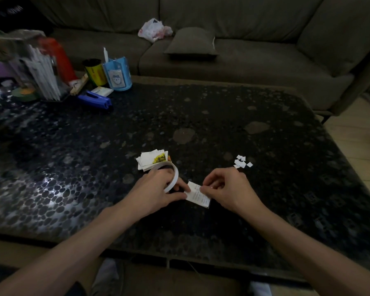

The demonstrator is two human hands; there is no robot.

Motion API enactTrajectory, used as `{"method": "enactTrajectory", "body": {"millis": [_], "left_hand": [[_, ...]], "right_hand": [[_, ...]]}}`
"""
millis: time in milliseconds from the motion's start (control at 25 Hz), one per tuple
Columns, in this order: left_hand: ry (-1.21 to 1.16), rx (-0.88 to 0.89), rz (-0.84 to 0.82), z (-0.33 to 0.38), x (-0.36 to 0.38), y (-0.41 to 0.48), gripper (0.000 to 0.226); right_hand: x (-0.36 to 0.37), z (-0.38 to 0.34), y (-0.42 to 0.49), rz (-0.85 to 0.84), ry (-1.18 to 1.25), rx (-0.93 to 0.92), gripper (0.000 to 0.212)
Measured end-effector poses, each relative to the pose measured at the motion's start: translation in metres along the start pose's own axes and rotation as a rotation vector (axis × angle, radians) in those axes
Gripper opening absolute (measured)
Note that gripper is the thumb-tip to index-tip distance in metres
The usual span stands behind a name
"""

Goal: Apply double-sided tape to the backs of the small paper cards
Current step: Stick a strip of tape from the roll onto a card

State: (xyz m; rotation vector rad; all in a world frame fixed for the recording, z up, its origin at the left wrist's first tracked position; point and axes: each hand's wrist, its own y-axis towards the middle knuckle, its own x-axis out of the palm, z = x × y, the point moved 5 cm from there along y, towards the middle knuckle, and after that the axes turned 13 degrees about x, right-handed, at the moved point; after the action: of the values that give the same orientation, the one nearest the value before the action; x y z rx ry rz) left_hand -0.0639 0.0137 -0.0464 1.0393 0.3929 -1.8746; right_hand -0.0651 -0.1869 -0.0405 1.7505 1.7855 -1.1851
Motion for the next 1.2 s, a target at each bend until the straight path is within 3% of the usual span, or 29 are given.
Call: {"method": "enactTrajectory", "body": {"millis": [520, 840, 1080, 1200], "left_hand": [[-0.012, -0.034, 0.013, -0.001, 0.003, 0.002, 0.011], [-0.023, -0.056, 0.026, 0.001, 0.003, 0.006, 0.008], [0.062, 0.001, -0.026, 0.009, 0.006, 0.012, 0.054], [0.113, 0.009, -0.085, 0.015, 0.010, 0.020, 0.051]], "right_hand": [[0.009, -0.005, -0.003, 0.218, -0.181, -0.050, 0.039], [-0.001, -0.001, 0.005, -0.033, -0.149, -0.019, 0.041], [-0.010, -0.002, 0.002, -0.168, -0.137, -0.026, 0.042], [-0.011, 0.001, 0.004, -0.186, -0.158, -0.056, 0.043]]}}
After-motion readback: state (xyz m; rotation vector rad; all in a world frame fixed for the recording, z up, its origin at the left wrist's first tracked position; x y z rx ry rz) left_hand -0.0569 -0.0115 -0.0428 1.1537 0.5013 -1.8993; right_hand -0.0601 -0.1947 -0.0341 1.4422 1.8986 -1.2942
